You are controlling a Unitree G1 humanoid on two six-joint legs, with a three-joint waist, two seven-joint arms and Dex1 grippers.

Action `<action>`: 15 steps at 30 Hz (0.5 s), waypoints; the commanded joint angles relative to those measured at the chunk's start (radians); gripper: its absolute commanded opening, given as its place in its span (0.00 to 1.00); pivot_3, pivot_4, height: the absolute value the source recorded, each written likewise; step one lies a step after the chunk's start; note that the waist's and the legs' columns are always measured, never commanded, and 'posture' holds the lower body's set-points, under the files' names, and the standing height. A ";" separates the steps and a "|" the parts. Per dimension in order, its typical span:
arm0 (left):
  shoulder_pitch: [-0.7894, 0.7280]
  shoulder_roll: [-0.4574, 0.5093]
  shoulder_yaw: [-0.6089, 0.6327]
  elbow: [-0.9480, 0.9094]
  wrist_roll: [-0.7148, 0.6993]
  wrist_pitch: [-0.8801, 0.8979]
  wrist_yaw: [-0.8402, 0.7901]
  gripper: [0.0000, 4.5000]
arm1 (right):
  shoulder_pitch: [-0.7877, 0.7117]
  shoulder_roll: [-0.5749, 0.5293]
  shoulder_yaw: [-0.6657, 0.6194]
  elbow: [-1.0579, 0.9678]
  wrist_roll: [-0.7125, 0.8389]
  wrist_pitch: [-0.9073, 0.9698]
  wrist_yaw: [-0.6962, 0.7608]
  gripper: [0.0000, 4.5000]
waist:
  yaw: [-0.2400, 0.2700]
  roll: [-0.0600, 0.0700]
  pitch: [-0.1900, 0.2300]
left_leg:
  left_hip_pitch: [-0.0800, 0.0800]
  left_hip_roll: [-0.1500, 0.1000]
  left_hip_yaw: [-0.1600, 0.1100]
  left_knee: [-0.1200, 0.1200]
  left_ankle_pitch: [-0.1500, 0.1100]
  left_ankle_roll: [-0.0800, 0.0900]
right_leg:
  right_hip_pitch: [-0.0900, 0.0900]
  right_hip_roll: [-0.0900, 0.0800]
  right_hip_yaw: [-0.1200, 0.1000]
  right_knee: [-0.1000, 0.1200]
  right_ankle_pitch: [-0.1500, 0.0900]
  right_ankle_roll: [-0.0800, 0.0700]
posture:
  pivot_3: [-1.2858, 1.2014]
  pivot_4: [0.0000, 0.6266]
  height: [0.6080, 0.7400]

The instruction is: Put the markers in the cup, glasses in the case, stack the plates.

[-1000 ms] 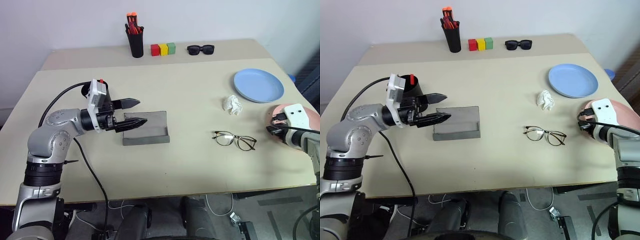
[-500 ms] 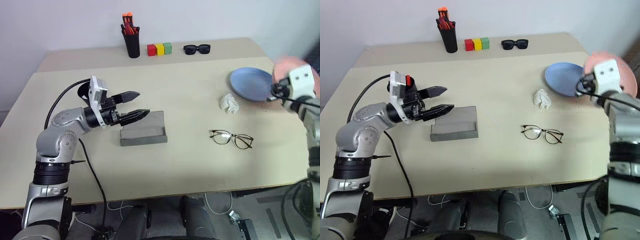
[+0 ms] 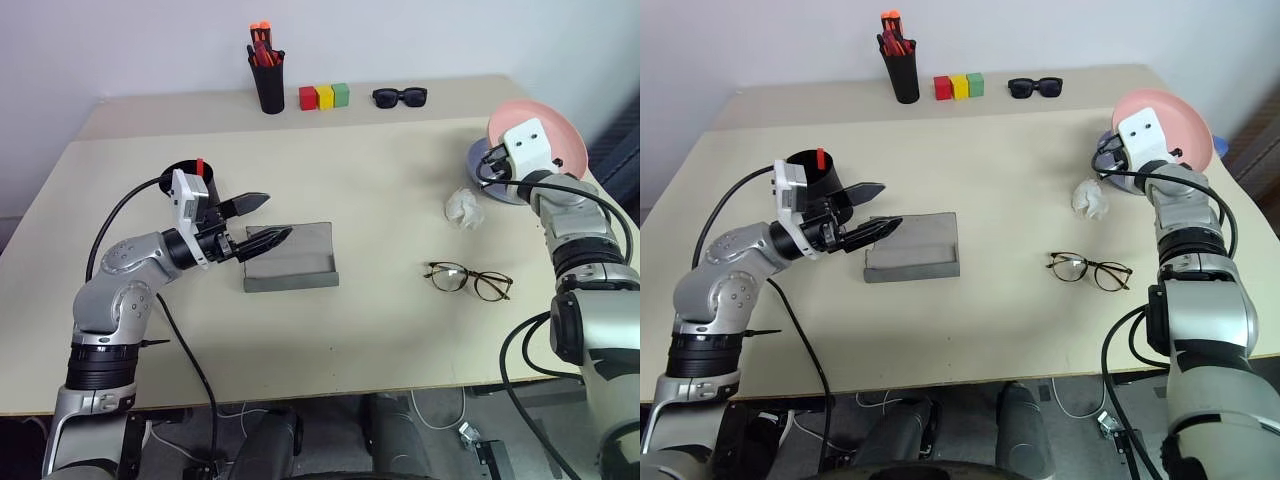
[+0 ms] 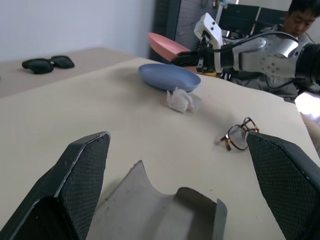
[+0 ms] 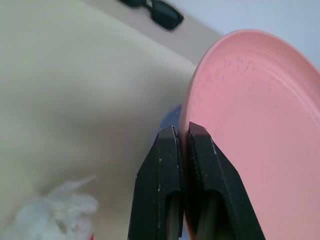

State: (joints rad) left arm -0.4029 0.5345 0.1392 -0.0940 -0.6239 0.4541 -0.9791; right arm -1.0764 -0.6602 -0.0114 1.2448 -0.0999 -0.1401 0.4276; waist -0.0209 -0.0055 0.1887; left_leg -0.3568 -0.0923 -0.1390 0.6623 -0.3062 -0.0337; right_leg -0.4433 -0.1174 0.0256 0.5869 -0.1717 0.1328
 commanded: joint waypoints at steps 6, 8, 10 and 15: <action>0.010 0.001 0.022 -0.035 -0.014 -0.028 0.002 1.00 | -0.036 -0.011 -0.004 -0.011 -0.022 -0.064 -0.012 0.01 | -0.019 0.000 0.000 | 0.001 0.000 0.000 0.000 -0.002 0.003 | 0.000 0.000 0.000 0.000 0.001 -0.001 | 0.52 0.24 1.00; 0.005 0.001 0.019 -0.027 -0.013 -0.031 -0.002 1.00 | -0.027 -0.025 0.003 -0.021 -0.028 -0.065 0.004 0.01 | -0.022 0.000 0.000 | 0.001 0.000 0.000 0.000 -0.002 0.003 | 0.000 0.000 0.000 0.000 0.001 -0.001 | 0.52 0.24 1.00; 0.001 0.003 0.016 -0.022 -0.012 -0.034 -0.009 1.00 | -0.016 -0.042 -0.003 -0.033 -0.023 -0.041 0.022 0.01 | -0.023 0.000 0.000 | 0.001 0.000 0.000 0.000 -0.002 0.003 | 0.000 0.000 0.000 0.000 0.001 -0.001 | 0.52 0.24 1.00; 0.001 0.007 0.018 -0.020 -0.015 -0.026 -0.018 1.00 | 0.134 -0.114 -0.052 -0.255 0.047 0.070 0.160 0.01 | -0.018 0.000 0.000 | 0.000 0.000 0.000 0.000 -0.002 0.003 | 0.000 0.000 0.000 0.000 0.001 0.000 | 0.52 0.24 1.00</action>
State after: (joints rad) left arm -0.3950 0.5337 0.1381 -0.0977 -0.6239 0.4436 -0.9925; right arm -0.9684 -0.7402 -0.0241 1.0934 -0.0941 -0.1092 0.5525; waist -0.0393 -0.0053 0.1888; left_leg -0.3566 -0.0923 -0.1395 0.6623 -0.3080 -0.0304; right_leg -0.4429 -0.1169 0.0256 0.5869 -0.1705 0.1329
